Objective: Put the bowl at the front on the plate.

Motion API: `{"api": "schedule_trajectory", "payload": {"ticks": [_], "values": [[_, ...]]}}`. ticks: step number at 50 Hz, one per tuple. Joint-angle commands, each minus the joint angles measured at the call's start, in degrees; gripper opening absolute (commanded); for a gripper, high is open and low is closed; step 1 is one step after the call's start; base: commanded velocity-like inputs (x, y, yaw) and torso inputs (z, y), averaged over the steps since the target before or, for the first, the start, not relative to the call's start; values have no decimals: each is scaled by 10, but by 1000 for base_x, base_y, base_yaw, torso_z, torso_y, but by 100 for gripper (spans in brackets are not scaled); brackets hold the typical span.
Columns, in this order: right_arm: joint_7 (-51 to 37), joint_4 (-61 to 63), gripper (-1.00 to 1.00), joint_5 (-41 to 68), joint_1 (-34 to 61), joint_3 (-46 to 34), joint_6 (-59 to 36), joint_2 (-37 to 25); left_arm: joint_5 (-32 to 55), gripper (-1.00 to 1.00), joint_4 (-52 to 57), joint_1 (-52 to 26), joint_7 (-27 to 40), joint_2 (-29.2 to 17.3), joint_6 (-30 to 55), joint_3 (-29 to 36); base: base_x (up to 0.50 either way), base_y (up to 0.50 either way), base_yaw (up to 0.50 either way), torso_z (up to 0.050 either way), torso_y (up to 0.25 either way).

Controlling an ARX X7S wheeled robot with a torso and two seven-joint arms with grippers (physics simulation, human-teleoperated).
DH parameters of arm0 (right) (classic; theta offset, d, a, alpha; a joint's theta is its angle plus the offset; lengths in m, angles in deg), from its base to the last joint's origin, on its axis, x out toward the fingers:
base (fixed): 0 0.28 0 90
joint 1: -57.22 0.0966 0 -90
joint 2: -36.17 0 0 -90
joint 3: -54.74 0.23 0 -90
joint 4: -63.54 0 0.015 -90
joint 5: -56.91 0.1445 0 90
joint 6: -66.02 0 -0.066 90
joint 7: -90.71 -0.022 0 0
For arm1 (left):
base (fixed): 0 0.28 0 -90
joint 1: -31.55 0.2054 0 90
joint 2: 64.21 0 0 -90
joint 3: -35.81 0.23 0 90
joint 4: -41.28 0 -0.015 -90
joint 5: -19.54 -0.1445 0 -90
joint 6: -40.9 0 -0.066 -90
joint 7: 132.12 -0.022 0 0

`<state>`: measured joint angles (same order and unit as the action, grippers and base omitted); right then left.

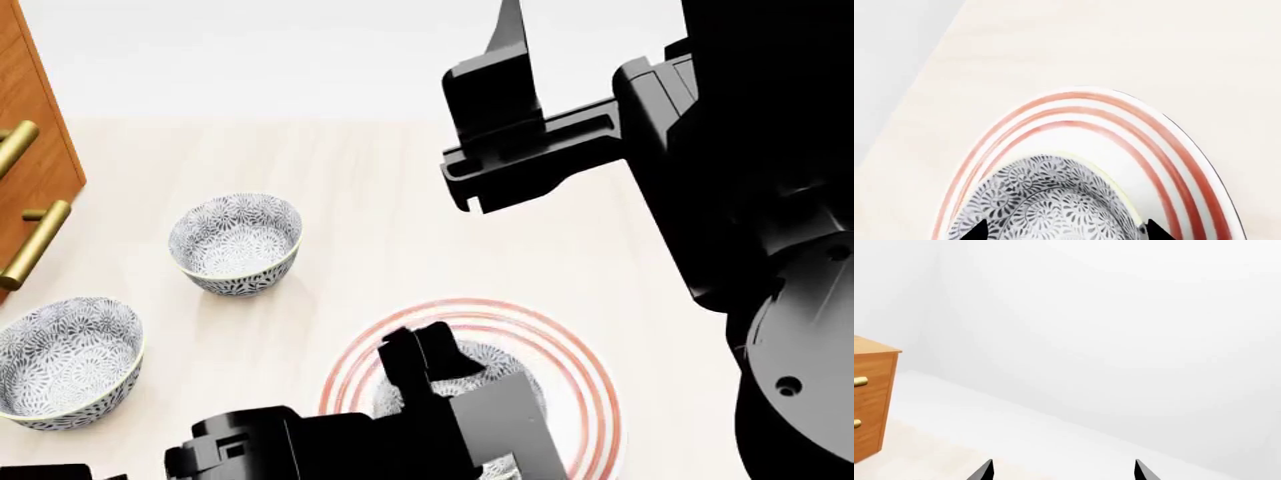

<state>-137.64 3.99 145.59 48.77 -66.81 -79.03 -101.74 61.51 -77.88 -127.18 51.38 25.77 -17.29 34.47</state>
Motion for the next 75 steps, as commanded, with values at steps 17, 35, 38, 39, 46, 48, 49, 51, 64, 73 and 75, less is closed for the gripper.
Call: {"api": "schedule_trajectory", "payload": {"ticks": [17, 35, 38, 39, 46, 48, 49, 51, 64, 73, 75], "values": [[0, -1, 100, 4, 17, -2, -4, 4, 69, 100, -4, -29, 4, 0, -33, -2, 0, 0, 0, 0, 0], [10, -1, 100, -10, 17, -6, 1, 13, 223, 100, -69, -81, -18, 0, -95, -3, 0, 0, 0, 0, 0], [10, 1, 100, -10, 16, -5, 4, 13, 243, 100, -78, -85, -20, 0, -106, -2, 0, 0, 0, 0, 0], [11, 2, 100, -12, 15, -5, 5, 13, 256, 100, -87, -88, -23, 0, -112, -3, 0, 0, 0, 0, 0], [15, 10, 100, -18, 4, 1, 17, 8, 253, 100, -127, -90, -31, 0, -129, 2, 0, 0, 0, 0, 0], [13, 13, 100, -16, 2, 2, 18, 6, 263, 100, -139, -92, -37, 0, -130, -1, 0, 0, 0, 0, 0], [12, 15, 100, -15, 2, 3, 18, 4, 265, 100, -145, -92, -40, 0, -134, -1, 0, 0, 0, 0, 0], [8, 21, 100, -10, 2, 6, 19, 1, 272, 100, -158, -93, -43, 0, -142, -2, 0, 0, 0, 0, 0], [-2, 33, 100, 3, 10, 10, 17, -6, 287, 100, -212, -108, -25, 0, -184, 2, 0, 0, 0, 0, 0], [0, 34, 100, 3, 17, 10, 16, -4, 308, 100, -268, -118, -42, 0, -193, -7, 0, 0, 0, 0, 0], [-1, 36, 100, 4, 15, 12, 18, -5, 308, 100, -279, -118, -39, 0, -197, -6, 0, 0, 0, 0, 0]]}}
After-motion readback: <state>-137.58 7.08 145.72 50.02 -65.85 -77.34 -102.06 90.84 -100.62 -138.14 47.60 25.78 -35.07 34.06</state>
